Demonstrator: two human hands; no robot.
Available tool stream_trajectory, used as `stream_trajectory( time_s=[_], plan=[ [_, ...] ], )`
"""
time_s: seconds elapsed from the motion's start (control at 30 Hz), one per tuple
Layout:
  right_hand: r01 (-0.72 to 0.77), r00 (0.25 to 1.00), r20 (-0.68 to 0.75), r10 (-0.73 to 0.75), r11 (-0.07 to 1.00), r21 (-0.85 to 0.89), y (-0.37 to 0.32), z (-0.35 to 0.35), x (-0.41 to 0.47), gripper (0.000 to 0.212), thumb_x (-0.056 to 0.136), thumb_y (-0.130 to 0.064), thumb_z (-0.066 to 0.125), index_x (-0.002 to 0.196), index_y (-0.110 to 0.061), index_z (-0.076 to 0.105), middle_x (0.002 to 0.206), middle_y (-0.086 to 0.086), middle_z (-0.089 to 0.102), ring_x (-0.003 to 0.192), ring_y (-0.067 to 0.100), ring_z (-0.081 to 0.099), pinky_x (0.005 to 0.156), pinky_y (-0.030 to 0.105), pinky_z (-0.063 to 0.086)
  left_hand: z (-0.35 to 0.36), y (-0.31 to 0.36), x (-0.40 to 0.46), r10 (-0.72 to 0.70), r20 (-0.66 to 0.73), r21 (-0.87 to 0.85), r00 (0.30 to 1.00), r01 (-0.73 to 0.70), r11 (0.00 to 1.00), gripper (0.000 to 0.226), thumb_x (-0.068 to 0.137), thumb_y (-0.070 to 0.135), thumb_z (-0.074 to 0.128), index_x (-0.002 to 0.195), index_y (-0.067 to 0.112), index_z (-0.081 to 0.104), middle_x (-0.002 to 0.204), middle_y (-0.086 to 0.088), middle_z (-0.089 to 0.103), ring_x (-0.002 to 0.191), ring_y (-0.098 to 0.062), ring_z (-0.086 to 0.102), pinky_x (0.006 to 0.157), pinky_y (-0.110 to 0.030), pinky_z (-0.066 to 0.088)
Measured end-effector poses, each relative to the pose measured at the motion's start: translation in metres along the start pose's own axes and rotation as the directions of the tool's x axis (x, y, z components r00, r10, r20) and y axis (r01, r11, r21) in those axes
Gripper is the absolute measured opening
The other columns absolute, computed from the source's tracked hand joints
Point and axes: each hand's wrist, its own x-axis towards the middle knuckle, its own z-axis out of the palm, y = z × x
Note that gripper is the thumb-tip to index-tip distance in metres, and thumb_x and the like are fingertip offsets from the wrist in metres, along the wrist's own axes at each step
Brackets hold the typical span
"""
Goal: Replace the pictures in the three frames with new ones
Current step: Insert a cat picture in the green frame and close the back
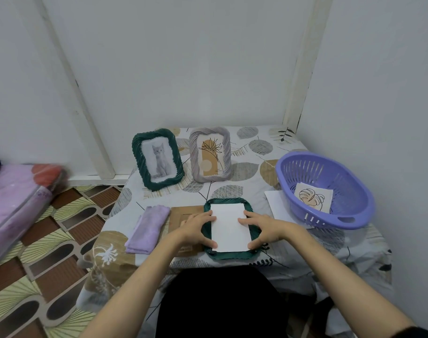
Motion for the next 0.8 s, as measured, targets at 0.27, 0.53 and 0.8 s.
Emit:
stream_trajectory(
  time_s=[0.27,0.53,0.8],
  plan=[
    [0.005,1.000,-0.024,-0.004,1.000,0.015,-0.003,0.001,-0.005,0.078,0.084,-0.032,0.065,0.146,-0.031,0.019,0.157,-0.008,-0.003,0.144,0.032,0.000,0.116,0.051,0.011,0.003,-0.003,0.001,0.010,-0.022,0.002,1.000,-0.010,1.000,0.083,0.074,0.037,0.073,0.143,0.024,0.028,0.156,0.011,0.011,0.144,-0.018,0.009,0.117,-0.046,0.011],
    [0.104,0.972,-0.231,-0.037,0.954,0.283,-0.007,0.004,-0.017,0.072,0.085,-0.015,0.064,0.145,-0.023,0.025,0.156,0.002,0.011,0.142,0.020,0.019,0.111,0.029,0.023,0.011,-0.019,-0.015,-0.247,-0.543,-0.095,0.802,0.234,0.968,0.071,0.083,0.049,0.059,0.136,0.007,0.038,0.151,-0.014,0.026,0.137,-0.028,0.026,0.113,-0.037,0.020],
    [0.017,0.782,-0.591,0.197,0.941,0.337,-0.006,0.043,-0.013,0.044,0.084,-0.011,0.060,0.127,-0.011,0.054,0.085,0.006,0.049,0.081,0.018,0.044,0.071,0.022,0.030,0.026,0.000,-0.009,-0.478,-0.545,-0.111,0.689,0.506,0.855,0.068,0.083,0.054,0.053,0.126,0.003,0.042,0.135,-0.017,0.038,0.123,-0.035,0.035,0.100,-0.043,0.034]
  ],
)
